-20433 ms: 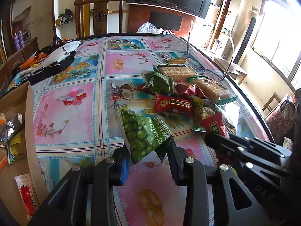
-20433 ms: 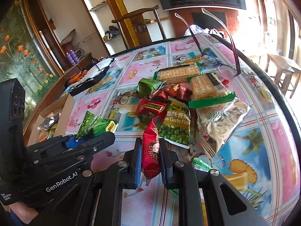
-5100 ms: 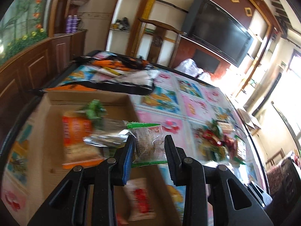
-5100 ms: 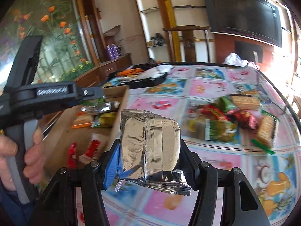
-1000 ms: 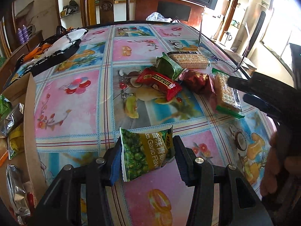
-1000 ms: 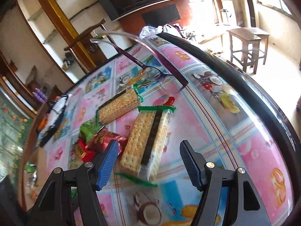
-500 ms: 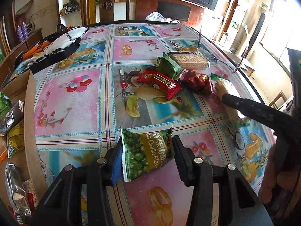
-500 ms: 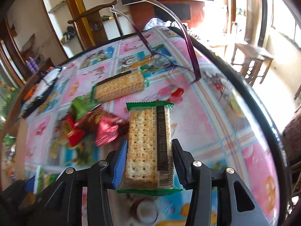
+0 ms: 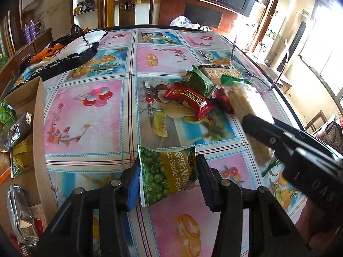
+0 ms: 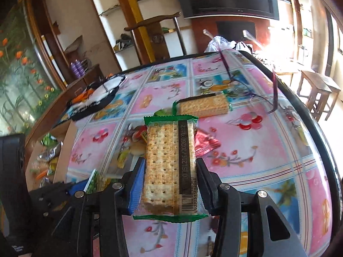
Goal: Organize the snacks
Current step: 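Grasp the cracker packet with the right gripper while the left holds the green pea packet, then hold the green pea packet in the left gripper while the right holds the cracker packet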
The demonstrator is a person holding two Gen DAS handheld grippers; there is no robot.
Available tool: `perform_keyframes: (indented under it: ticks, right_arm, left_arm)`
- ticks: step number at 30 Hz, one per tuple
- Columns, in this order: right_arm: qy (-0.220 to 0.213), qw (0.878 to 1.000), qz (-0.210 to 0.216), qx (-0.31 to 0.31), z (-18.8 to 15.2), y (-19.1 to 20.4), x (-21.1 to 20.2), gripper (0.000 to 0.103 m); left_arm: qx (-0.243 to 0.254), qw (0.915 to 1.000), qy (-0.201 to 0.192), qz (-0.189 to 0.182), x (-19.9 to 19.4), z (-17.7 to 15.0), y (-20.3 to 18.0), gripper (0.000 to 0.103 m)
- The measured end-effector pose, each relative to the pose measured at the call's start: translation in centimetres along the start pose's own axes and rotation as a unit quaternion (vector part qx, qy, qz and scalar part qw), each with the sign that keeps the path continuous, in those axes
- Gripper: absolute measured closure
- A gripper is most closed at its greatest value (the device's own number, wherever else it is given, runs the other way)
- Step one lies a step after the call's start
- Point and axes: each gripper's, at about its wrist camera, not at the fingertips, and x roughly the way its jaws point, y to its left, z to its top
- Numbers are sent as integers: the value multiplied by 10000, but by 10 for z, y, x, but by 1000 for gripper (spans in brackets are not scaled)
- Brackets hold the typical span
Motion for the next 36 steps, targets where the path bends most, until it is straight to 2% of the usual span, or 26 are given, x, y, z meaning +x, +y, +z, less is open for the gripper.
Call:
perform_keyframes:
  ticks: [7, 16, 21, 28, 36]
  right_arm:
    - [55, 9999, -59, -120, -4, 3, 4, 54]
    - [-88, 9999, -87, -119, -2, 4, 0, 54]
    - [-150, 9998, -85, -111, -3, 3, -2, 54]
    - [-223, 9996, -81, -127, -2, 4, -4, 54]
    - [-246, 9994, -143, -194, -3, 6, -4, 54]
  left_arm:
    - [3, 10000, -43, 80, -2, 0, 2, 57]
    - [45, 9989, -367, 301, -14, 2, 1, 57]
    - [165, 9962, -640, 559, -22, 2, -3, 57]
    - [259, 9930, -887, 734, -31, 3, -4, 57]
    - [286, 9923, -924, 768, -32, 3, -6, 57]
